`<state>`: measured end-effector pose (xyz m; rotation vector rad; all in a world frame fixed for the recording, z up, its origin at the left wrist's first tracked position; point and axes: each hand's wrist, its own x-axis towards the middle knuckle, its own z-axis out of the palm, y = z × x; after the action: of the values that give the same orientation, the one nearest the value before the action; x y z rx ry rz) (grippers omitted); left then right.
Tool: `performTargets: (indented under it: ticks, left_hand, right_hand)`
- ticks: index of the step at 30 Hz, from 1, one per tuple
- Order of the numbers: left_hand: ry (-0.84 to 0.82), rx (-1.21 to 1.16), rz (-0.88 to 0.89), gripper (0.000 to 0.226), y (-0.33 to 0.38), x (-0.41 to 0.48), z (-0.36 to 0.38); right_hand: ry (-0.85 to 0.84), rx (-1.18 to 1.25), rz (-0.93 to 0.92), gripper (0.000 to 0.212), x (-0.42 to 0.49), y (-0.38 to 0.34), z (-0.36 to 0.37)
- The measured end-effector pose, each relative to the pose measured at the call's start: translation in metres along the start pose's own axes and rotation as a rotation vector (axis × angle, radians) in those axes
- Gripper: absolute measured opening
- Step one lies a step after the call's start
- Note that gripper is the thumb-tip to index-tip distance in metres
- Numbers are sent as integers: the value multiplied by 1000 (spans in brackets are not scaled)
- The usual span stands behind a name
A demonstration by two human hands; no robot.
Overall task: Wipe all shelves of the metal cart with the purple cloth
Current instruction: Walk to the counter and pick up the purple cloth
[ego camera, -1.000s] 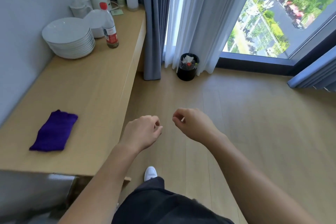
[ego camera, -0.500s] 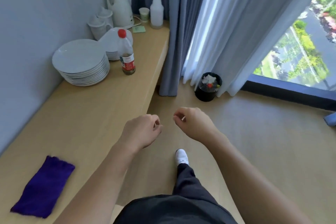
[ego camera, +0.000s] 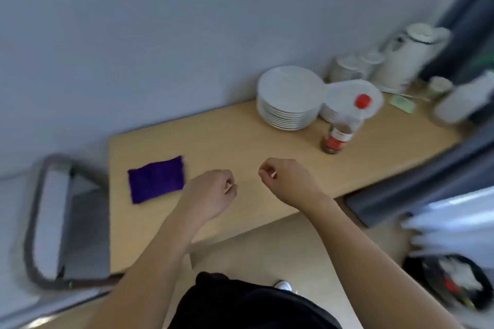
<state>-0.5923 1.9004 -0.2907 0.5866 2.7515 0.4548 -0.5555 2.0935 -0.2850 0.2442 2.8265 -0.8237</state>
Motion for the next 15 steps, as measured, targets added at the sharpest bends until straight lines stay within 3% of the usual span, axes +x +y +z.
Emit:
performTargets:
  ticks: [7, 15]
  left_hand:
    - [161, -69, -332, 19, -84, -65, -17]
    - [192, -59, -365, 20, -169, -97, -26]
  right_hand:
    - [-210, -108, -320, 22, 31, -92, 51]
    - [-267, -140, -377, 24, 41, -170, 116]
